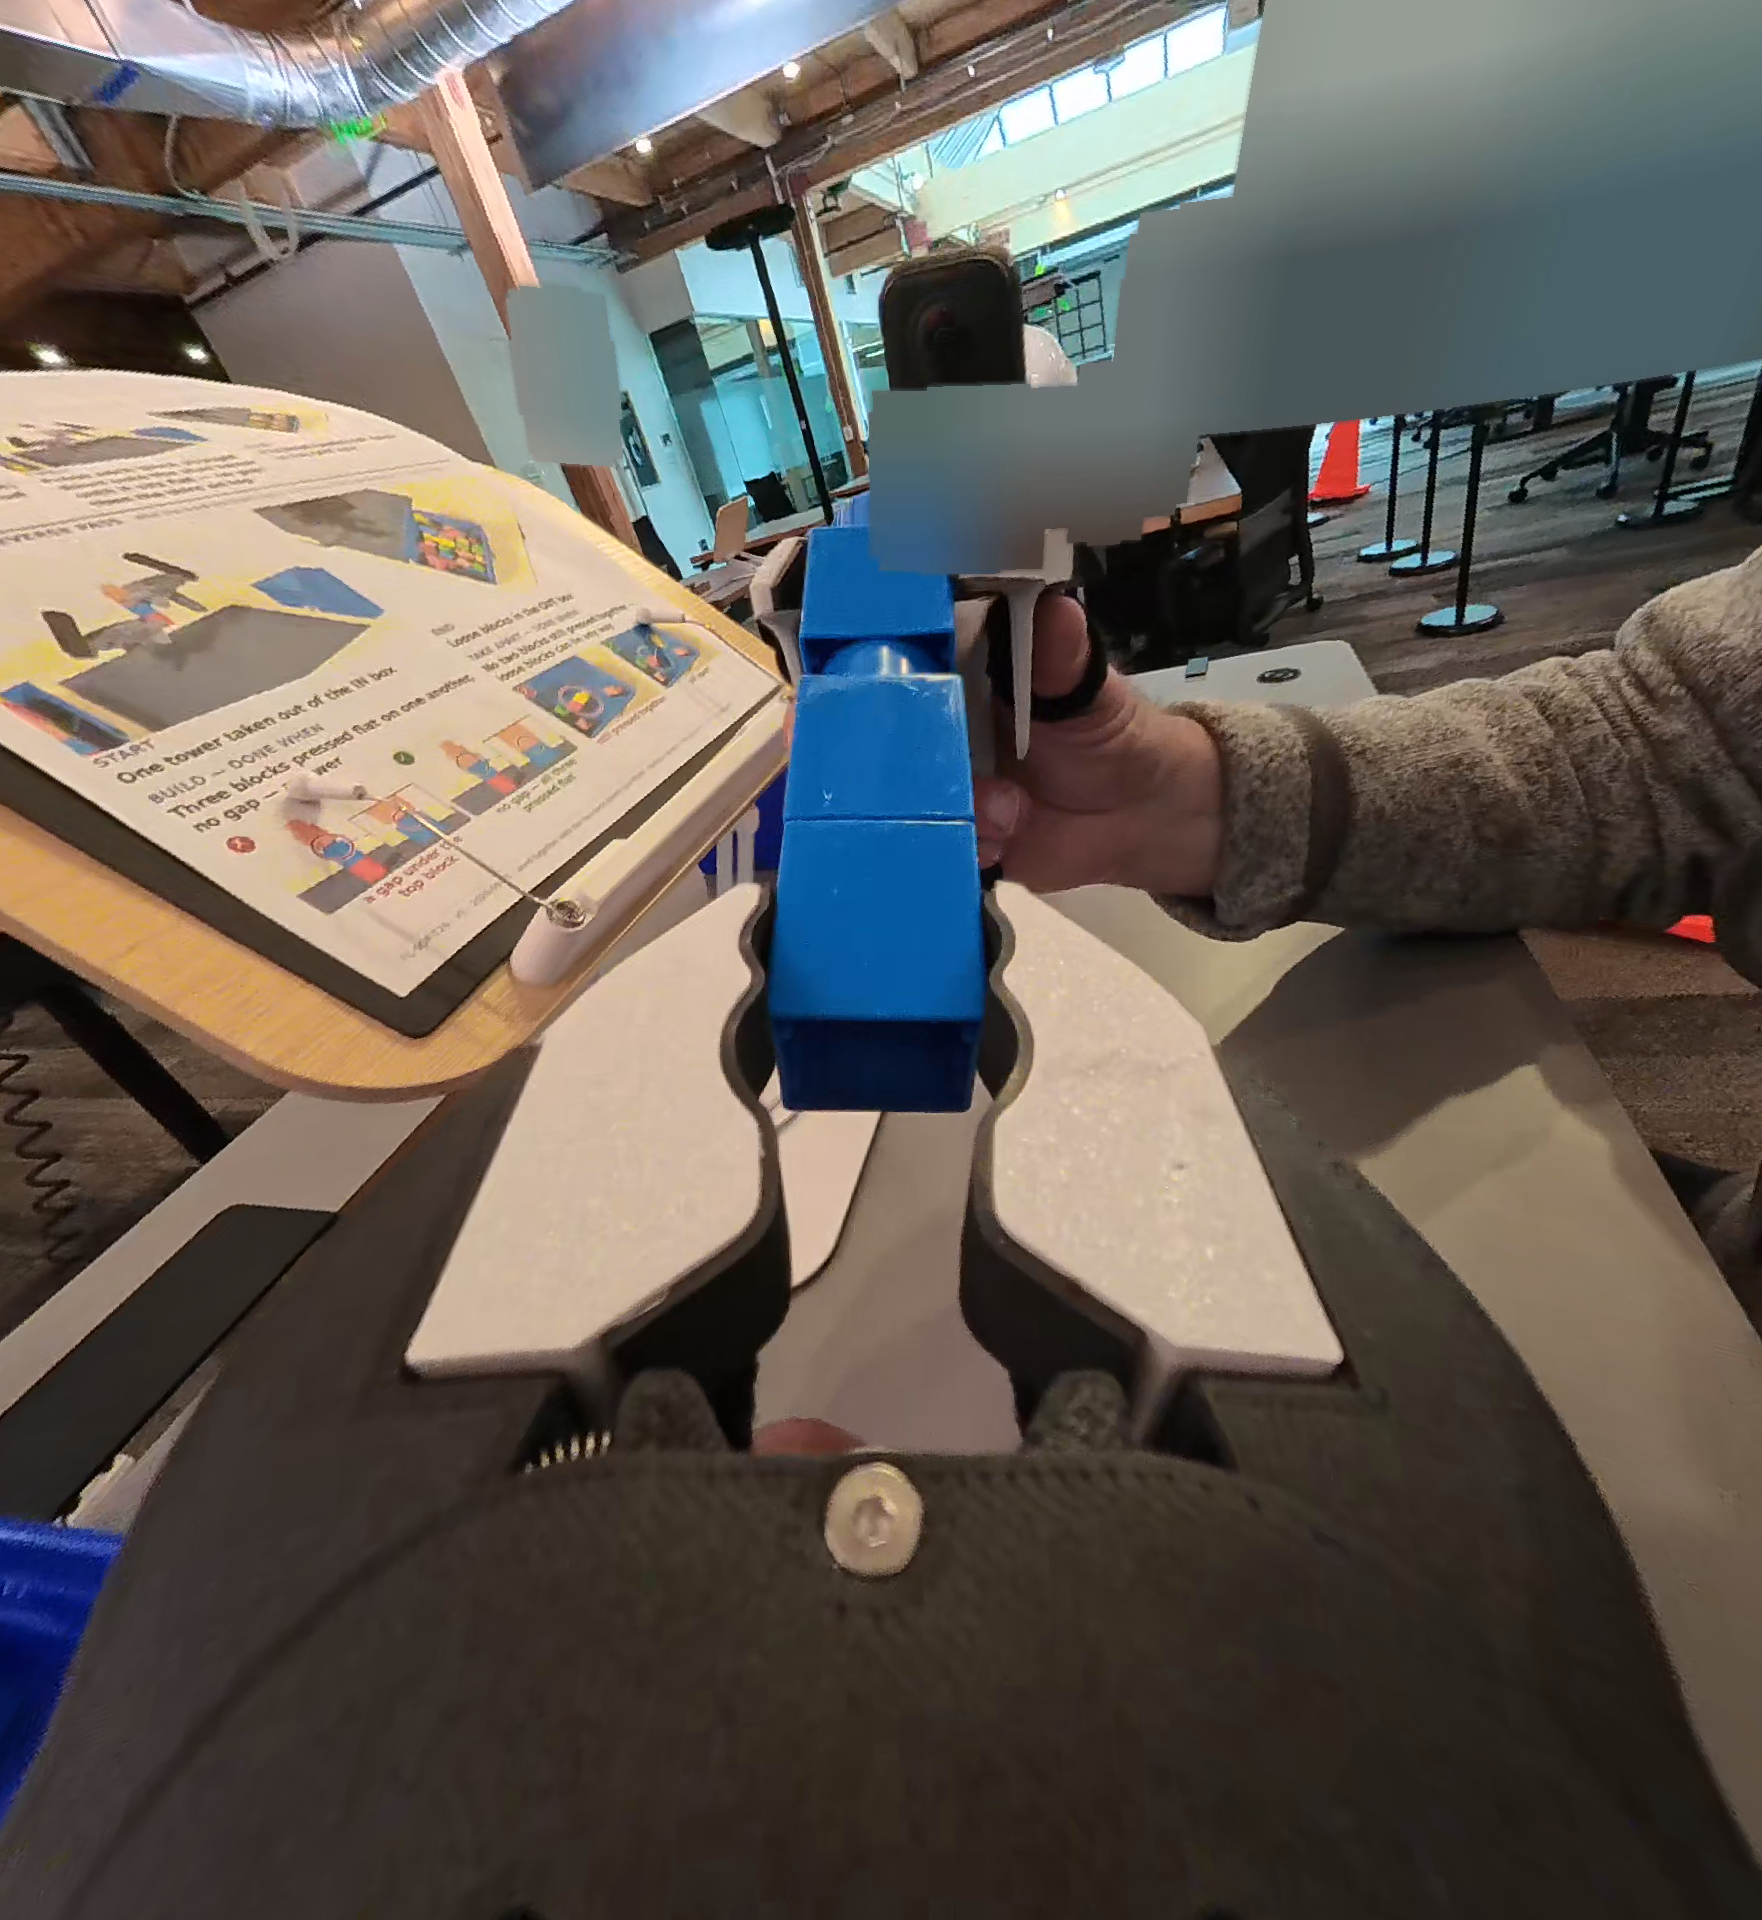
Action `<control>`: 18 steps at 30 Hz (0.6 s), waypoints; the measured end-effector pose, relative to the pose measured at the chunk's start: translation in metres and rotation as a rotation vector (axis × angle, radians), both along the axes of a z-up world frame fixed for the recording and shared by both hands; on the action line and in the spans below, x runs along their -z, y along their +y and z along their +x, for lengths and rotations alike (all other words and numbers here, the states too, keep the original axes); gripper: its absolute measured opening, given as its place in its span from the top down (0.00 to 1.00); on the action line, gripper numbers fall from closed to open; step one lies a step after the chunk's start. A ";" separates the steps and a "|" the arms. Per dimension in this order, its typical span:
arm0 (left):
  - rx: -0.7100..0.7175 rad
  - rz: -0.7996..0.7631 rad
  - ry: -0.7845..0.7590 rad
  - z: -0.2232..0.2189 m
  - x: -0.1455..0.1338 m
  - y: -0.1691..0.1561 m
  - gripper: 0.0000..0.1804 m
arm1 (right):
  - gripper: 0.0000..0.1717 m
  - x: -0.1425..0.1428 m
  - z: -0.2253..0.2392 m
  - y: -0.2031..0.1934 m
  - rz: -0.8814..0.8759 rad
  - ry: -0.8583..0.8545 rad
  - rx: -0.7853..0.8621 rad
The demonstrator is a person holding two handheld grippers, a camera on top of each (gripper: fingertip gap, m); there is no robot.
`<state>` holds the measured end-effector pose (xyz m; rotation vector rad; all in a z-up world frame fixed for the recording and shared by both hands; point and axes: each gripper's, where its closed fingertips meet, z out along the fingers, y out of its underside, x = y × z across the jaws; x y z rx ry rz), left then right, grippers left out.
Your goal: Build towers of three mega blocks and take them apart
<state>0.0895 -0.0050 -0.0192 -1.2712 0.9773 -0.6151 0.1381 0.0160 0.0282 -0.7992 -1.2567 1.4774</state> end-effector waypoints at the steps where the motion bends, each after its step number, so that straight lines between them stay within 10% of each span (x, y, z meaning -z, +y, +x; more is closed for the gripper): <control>1: -0.001 0.005 -0.008 0.001 -0.001 0.000 0.80 | 0.78 0.000 0.000 -0.002 0.007 0.002 -0.004; 18: 0.033 0.027 -0.099 0.014 -0.012 -0.010 0.80 | 0.78 -0.007 0.006 -0.010 0.007 0.052 -0.050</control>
